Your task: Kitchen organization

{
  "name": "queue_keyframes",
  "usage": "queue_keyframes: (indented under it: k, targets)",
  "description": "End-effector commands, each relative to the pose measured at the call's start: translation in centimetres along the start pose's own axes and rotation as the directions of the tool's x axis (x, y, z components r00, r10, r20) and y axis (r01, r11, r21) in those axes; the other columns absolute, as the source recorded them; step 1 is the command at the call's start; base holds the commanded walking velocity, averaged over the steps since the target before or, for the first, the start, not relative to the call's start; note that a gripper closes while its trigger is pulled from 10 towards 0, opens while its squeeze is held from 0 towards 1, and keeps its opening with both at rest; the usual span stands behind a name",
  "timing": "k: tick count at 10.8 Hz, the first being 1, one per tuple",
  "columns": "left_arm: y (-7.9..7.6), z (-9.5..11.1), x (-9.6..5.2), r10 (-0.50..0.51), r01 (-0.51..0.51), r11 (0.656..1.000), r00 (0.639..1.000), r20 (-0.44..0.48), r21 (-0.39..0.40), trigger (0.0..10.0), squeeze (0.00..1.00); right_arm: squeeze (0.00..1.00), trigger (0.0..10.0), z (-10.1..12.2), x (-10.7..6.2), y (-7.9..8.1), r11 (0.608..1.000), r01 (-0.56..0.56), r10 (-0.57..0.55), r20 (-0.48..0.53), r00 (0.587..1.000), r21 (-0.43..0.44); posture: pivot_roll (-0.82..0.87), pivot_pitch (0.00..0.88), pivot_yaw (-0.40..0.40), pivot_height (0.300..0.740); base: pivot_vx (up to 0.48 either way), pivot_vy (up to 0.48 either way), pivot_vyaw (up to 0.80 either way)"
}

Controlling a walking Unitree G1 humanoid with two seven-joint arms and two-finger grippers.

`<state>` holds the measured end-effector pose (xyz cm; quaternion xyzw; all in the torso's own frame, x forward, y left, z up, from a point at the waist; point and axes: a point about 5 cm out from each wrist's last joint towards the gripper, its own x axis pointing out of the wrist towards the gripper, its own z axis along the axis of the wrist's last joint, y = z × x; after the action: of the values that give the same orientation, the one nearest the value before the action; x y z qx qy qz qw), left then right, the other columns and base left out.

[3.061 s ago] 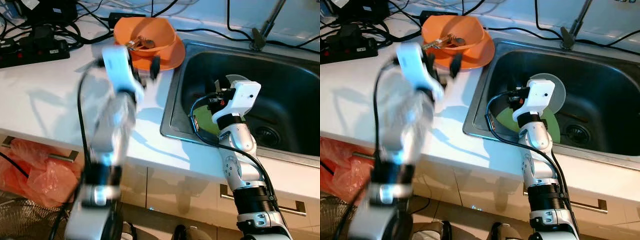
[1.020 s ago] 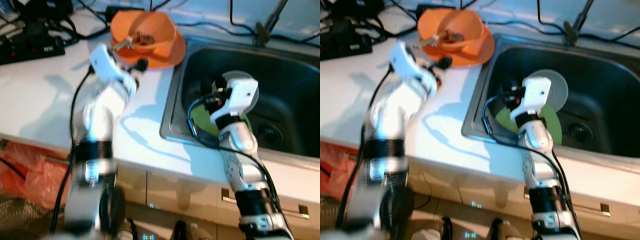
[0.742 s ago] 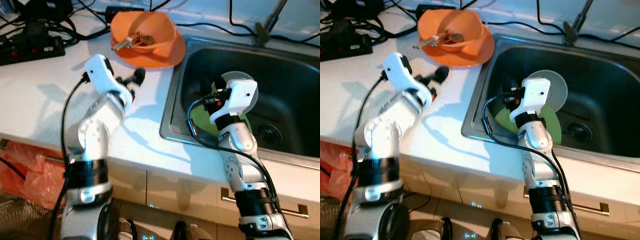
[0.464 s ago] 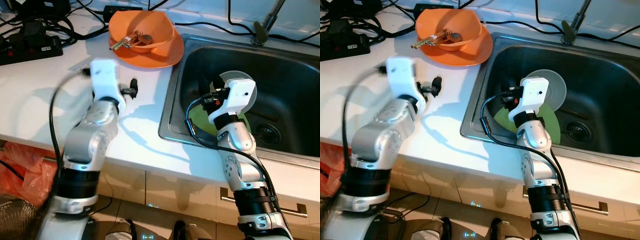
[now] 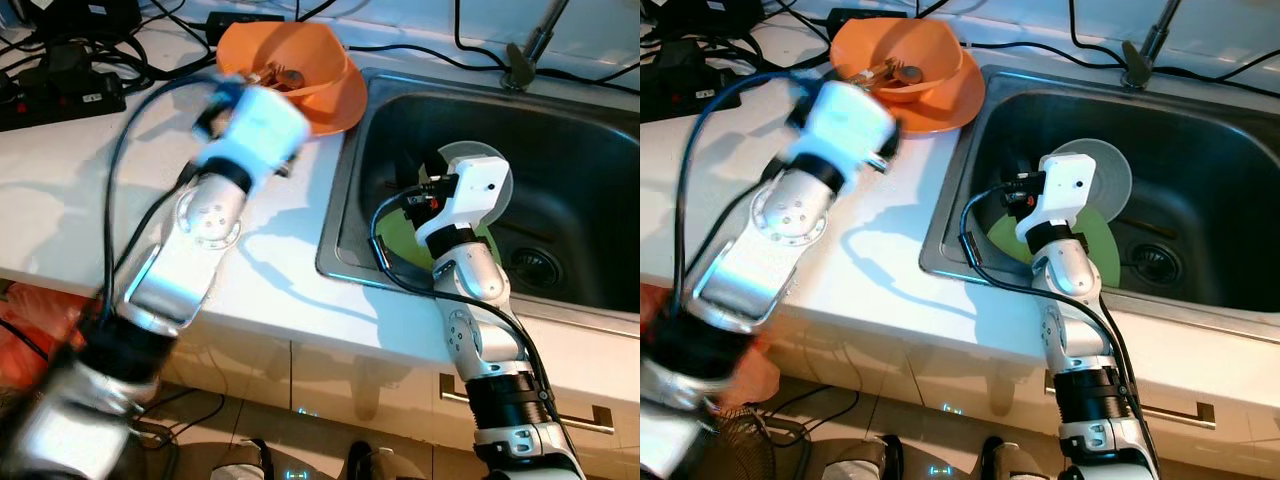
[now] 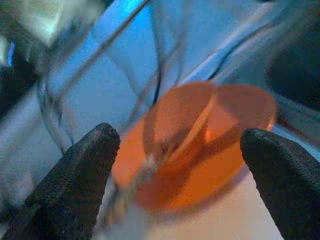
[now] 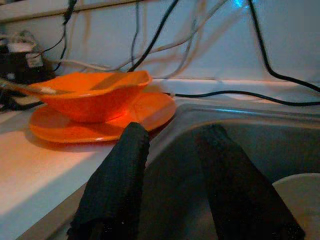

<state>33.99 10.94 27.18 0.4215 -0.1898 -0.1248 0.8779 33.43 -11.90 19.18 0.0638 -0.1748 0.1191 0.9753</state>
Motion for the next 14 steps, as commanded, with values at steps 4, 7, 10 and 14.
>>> queue_keyframes:
  k: [4, 7, 10, 14]
  targets:
    - [-1.0, -1.0, 1.1, -0.192, 0.168, 0.936, 0.980, 0.050, 0.309, 10.0, 0.00, 0.00, 10.0, -1.4, -0.8, -1.0, 0.998, 0.053, -0.051, -0.054, 0.997, 0.028, 0.12, 0.187, 0.005, 0.740, 0.000, 0.000, 0.00]
    - [-2.0, -1.8, 2.3, -0.343, 0.300, 0.857, 0.939, 0.030, 0.420, 10.0, 0.00, 0.00, 10.0, -1.5, -0.9, -1.0, 0.998, 0.056, -0.054, -0.057, 0.997, 0.027, 0.14, 0.193, 0.014, 0.740, 0.000, 0.000, 0.00]
    - [-1.8, -2.4, 3.9, -0.424, 0.394, 0.772, 0.904, -0.057, 0.499, 10.0, 0.00, 0.00, 10.0, -1.3, -1.0, -0.6, 0.998, 0.049, -0.048, -0.052, 0.998, 0.033, 0.13, 0.205, 0.031, 0.740, 0.000, 0.000, 0.00]
    - [-2.5, -4.2, 4.8, -0.415, 0.408, 0.758, 0.904, -0.107, 0.509, 10.0, 0.00, 0.00, 10.0, -1.4, -1.5, -0.8, 0.997, 0.069, -0.067, -0.056, 0.996, 0.030, 0.11, 0.211, 0.042, 0.740, 0.000, 0.000, 0.00]
